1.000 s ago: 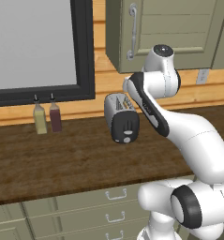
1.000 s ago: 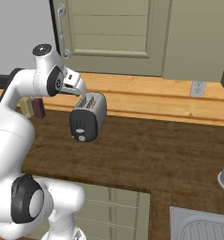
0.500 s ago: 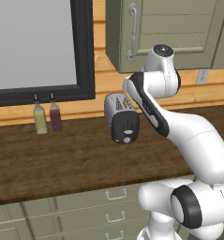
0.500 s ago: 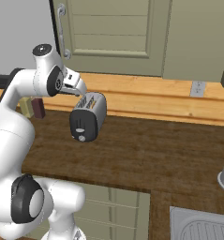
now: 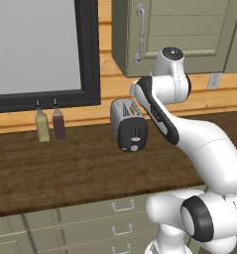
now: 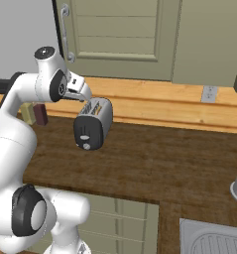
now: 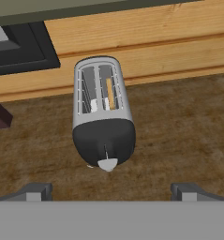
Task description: Start the toaster. Once the lever pops up, take the bread to the plate on the dining counter.
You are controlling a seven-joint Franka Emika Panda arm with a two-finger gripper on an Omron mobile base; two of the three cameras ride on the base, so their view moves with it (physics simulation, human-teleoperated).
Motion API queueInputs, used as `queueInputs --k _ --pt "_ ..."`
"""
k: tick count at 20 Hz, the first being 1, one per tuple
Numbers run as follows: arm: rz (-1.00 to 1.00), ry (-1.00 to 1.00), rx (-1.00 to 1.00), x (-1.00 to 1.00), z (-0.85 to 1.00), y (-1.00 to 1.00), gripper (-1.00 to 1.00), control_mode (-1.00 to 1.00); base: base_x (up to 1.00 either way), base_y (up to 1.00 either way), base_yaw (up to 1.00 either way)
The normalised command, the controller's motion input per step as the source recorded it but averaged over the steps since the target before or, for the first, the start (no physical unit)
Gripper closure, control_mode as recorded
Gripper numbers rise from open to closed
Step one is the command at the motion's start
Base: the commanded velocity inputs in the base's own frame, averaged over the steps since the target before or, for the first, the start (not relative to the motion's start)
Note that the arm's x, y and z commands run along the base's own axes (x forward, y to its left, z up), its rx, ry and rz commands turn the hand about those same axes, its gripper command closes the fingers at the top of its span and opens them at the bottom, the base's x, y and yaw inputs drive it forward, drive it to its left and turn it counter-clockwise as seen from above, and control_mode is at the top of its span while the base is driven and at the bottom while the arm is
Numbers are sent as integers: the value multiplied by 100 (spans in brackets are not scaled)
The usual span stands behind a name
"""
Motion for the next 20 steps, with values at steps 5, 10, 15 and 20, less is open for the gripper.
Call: queueInputs --k 5,10,15,20 --pt "0 0 0 0 0 0 -100 -100 0 0 0" --pt "0 0 0 0 0 0 -100 -100 0 0 0" --pt "0 0 0 0 0 0 -100 -100 0 0 0" --pt "0 0 0 0 0 0 -100 -100 0 0 0"
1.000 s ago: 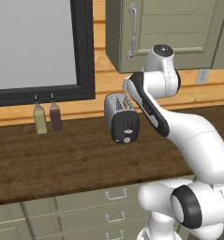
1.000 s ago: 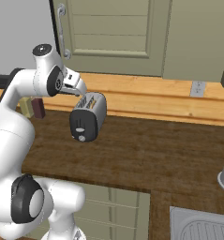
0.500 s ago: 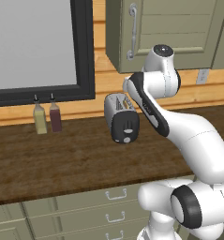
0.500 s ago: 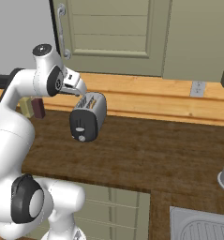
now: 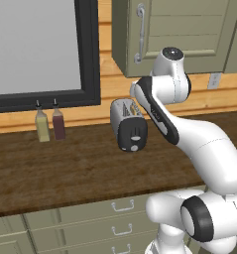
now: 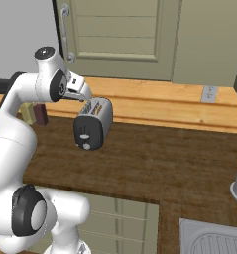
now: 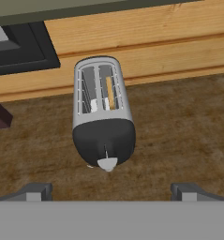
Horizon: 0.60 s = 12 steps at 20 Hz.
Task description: Start the toaster. Once the lever pops up, take the bread to the plate on the dining counter.
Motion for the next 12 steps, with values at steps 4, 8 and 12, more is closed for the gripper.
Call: queueInputs --k 4,8,12 --pt "0 0 0 0 0 0 -100 -100 0 0 0" --pt "0 0 0 0 0 0 -100 -100 0 0 0" --pt "0 0 0 0 0 0 -100 -100 0 0 0"
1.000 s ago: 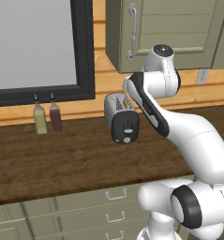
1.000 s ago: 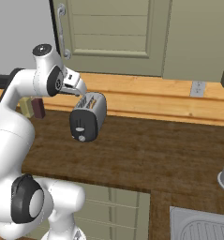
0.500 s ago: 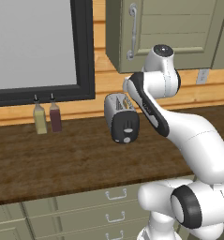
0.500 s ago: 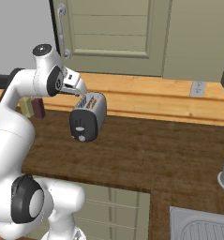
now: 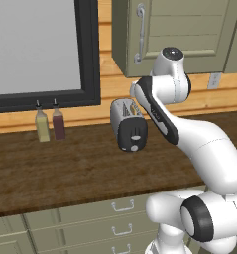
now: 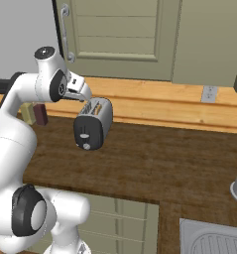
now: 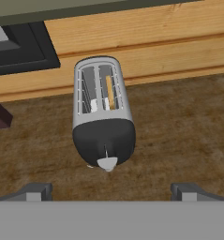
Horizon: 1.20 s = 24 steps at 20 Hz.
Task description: Start the toaster. Once the lever pops up, take the bread to the plate on the dining counter.
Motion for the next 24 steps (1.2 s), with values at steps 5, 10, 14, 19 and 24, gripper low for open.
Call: queueInputs --k 5,10,14,19,24 --pt "0 0 0 0 0 0 -100 -100 0 0 0" --pt "0 0 0 0 0 0 -100 -100 0 0 0" --pt "0 0 0 0 0 0 -100 -100 0 0 0" --pt "0 0 0 0 0 0 -100 -100 0 0 0" --pt "0 0 0 0 0 0 -100 -100 0 0 0"
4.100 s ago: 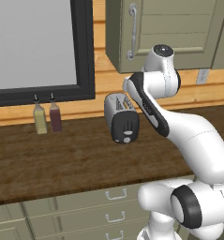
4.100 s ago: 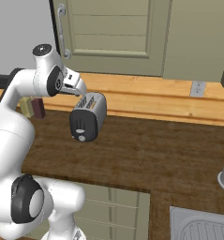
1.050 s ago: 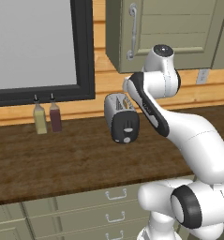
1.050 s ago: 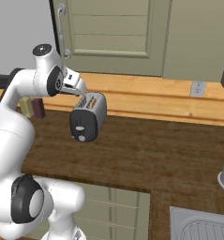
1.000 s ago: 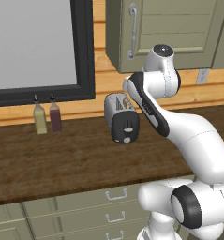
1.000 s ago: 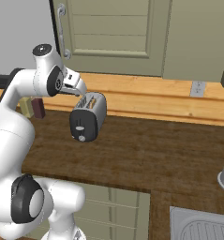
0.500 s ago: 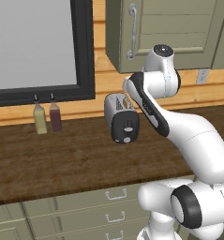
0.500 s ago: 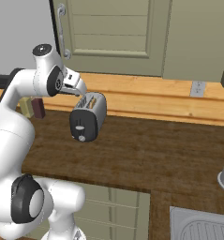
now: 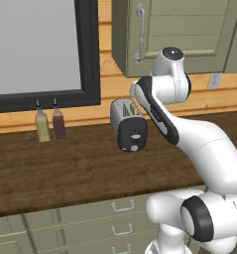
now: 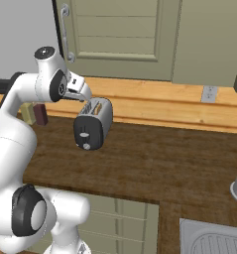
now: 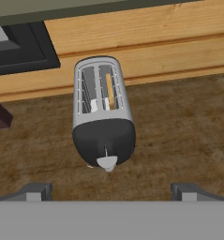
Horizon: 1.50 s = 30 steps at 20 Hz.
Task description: Start the toaster. Once the lever pops up, take the bread to the plate on the dining counter.
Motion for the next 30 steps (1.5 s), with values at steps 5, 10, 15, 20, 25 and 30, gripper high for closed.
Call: queueInputs --k 5,10,15,20,25,30 --pt "0 0 0 0 0 0 -100 -100 0 0 0" --pt "0 0 0 0 0 0 -100 -100 0 0 0" --pt "0 0 0 0 0 0 -100 -100 0 0 0" --pt "0 0 0 0 0 0 -100 -100 0 0 0" --pt "0 0 0 0 0 0 -100 -100 0 0 0" --pt "0 0 0 0 0 0 -100 -100 0 0 0"
